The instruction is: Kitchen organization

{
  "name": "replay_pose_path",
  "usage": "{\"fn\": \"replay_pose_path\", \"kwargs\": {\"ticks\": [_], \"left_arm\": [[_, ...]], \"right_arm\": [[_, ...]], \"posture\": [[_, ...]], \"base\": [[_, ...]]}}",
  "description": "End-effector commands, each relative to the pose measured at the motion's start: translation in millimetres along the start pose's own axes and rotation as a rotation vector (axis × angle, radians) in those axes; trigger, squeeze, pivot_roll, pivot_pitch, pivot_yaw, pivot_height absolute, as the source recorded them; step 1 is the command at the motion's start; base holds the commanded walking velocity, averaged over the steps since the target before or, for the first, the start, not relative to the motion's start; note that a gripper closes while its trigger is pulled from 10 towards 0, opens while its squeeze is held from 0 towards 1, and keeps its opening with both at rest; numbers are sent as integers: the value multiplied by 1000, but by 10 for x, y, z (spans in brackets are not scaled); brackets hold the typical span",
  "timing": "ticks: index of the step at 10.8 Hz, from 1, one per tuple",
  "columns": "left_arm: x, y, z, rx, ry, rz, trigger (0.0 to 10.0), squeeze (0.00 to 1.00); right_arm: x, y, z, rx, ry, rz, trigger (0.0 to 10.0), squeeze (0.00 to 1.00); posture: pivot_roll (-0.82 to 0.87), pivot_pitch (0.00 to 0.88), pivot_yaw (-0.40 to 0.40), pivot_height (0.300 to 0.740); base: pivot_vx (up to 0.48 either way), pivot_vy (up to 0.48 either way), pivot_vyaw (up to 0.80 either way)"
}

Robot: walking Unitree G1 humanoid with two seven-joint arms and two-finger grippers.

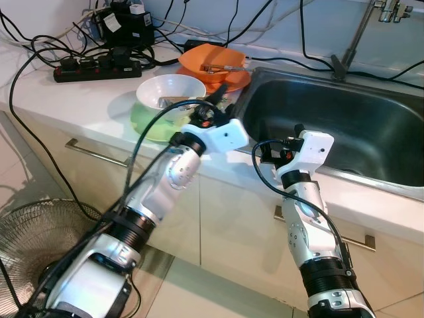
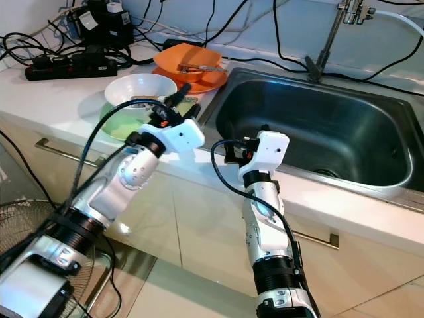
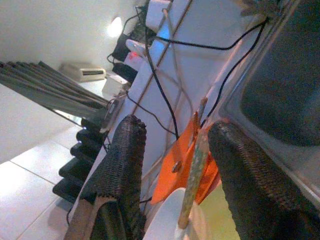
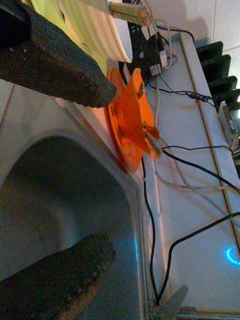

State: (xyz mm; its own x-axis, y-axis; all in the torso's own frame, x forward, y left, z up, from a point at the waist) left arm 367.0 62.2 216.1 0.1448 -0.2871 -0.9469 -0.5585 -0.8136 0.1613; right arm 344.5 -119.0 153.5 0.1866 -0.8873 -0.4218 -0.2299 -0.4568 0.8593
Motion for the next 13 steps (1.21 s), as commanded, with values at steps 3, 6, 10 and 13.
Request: {"fn": "replay_pose_path", "kwargs": {"ticks": [3, 6, 10, 13], "left_arm": [[52, -22, -65, 11, -64, -93, 10000, 816], [92, -50, -147, 2, -93, -126, 10000, 0], [-46, -144, -344, -74, -49, -170, 10000, 0], [-39, -210, -390, -116, -64, -180, 10000, 0]], "right_arm": [[7, -7, 33, 8, -4, -1, 10000, 0], [0, -10, 56, 9, -5, -3, 10000, 0], [37, 5, 61, 5, -13, 5, 10000, 0], [42, 19, 52, 7, -12, 8, 10000, 0]], "posture": [[48, 12, 28, 740], [44, 30, 32, 740], [32, 46, 25, 740], [27, 50, 22, 740]], "base": [[0, 0, 0], [0, 0, 0], [0, 0, 0], [0, 0, 0]]}}
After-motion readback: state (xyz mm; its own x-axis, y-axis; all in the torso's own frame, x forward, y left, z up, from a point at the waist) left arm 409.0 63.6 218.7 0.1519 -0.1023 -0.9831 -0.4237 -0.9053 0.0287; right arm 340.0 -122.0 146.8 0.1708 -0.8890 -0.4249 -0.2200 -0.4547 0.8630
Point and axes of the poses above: a point about 5 cm out from each wrist's last joint towards the gripper, its own z axis pointing back from the gripper into the wrist, its own y axis along the axis of the wrist's last joint, x = y × z, the point moved 1 cm from there along -z, pointing out of the wrist towards the gripper, and after that the axes turned 15 degrees about -z, right-handed, at the moved point
